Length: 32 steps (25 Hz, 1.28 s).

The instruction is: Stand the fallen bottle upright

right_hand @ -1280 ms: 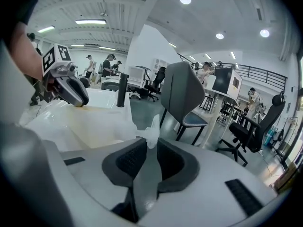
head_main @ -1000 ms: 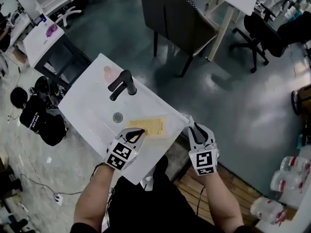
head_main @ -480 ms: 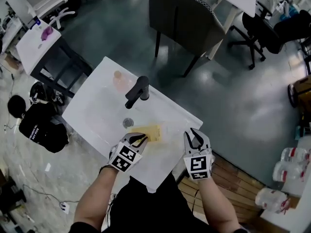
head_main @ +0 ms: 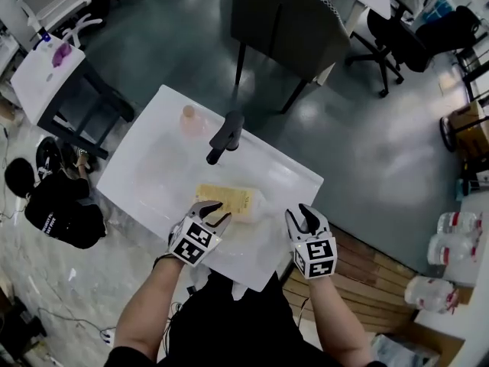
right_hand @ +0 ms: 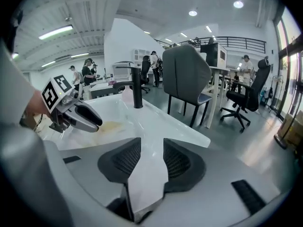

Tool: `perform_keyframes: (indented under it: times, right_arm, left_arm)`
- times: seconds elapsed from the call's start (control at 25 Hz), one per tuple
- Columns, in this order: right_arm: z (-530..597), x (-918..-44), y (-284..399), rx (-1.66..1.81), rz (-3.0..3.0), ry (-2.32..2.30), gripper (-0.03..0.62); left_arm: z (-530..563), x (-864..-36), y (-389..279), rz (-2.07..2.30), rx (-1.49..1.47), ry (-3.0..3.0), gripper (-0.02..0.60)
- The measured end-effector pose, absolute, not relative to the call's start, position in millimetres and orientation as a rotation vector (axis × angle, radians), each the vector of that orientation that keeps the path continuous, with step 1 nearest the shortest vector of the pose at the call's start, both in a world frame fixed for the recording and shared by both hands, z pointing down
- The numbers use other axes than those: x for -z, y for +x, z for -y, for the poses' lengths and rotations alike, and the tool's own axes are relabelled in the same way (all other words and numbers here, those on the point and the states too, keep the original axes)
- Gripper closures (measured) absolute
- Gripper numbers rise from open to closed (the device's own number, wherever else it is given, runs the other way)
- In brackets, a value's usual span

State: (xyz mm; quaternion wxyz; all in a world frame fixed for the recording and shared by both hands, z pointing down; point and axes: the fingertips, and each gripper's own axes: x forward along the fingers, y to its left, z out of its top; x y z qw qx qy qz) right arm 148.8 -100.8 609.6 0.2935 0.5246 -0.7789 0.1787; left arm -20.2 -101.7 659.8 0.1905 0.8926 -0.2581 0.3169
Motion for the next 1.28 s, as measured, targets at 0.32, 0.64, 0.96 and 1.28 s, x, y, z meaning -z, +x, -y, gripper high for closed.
perform_keyframes:
  times: [0.32, 0.64, 0.96, 1.28]
  right_arm:
    - [85, -616, 135, -0.480, 2.045, 1.340, 0.431]
    - [110, -647, 122, -0.457, 1.984, 1.199, 0.388]
    - [120, -660, 122, -0.392, 1.991, 1.096, 0.399]
    - [118, -652, 123, -0.399, 2.042, 1.080, 0.436]
  left_arm:
    - [82, -670, -15, 0.644, -0.970, 2.548, 0.348]
    - [88, -674, -12, 0.680, -1.070, 2.621, 0.350]
    - [98, -676, -12, 0.761, -1.060, 2.597, 0.351]
    - [104, -679, -13, 0.790, -1.102, 2.594, 0.347]
